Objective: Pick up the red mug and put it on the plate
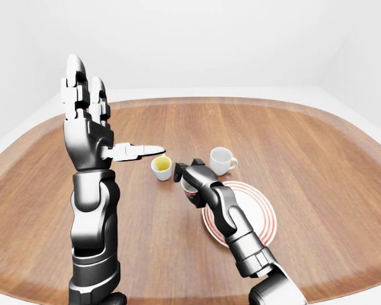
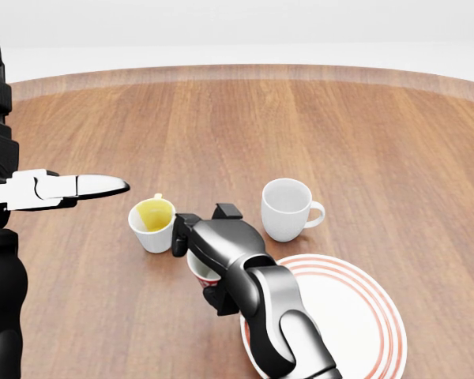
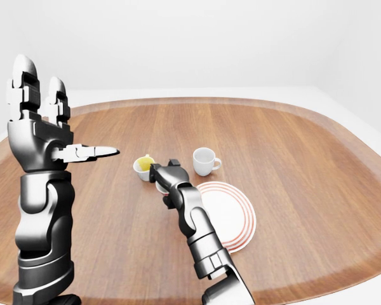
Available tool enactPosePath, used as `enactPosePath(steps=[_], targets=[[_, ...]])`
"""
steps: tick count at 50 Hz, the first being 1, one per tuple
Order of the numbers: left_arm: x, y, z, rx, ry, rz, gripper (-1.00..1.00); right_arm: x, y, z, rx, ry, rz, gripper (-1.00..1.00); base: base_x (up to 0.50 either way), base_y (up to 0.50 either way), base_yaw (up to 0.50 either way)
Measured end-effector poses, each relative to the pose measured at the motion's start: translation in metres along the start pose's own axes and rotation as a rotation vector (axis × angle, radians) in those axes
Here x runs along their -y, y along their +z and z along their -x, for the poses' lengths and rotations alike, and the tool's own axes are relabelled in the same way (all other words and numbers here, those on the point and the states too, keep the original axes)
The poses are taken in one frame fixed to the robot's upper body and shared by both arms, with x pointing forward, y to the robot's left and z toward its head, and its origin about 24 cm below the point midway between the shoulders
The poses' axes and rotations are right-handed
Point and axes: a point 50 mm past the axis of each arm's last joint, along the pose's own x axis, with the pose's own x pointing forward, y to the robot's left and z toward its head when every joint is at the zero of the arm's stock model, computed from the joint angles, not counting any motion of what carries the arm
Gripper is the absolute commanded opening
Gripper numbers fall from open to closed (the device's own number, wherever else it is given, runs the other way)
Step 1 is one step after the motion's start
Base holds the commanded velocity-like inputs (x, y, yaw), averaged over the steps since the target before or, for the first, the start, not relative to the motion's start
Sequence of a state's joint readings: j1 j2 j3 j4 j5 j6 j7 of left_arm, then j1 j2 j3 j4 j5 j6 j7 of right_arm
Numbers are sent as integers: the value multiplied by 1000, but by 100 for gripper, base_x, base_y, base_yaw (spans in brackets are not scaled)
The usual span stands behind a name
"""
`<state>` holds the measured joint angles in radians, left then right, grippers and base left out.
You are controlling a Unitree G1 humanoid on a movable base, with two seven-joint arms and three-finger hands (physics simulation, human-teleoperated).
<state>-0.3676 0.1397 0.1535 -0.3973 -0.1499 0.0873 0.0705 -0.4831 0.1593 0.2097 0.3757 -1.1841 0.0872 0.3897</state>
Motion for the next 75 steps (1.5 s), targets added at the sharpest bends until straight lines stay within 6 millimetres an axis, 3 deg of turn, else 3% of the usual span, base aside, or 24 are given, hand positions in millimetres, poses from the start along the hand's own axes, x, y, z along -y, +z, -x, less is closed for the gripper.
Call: enactPosePath(steps=[18, 75], targets=[[2, 1, 0, 6, -4, -1, 100, 7, -24, 14, -56, -20, 10, -100, 0, 0, 0], [7, 12, -1, 56, -13, 0, 100, -7, -108, 47, -267, -47, -105, -100, 0, 0, 0]])
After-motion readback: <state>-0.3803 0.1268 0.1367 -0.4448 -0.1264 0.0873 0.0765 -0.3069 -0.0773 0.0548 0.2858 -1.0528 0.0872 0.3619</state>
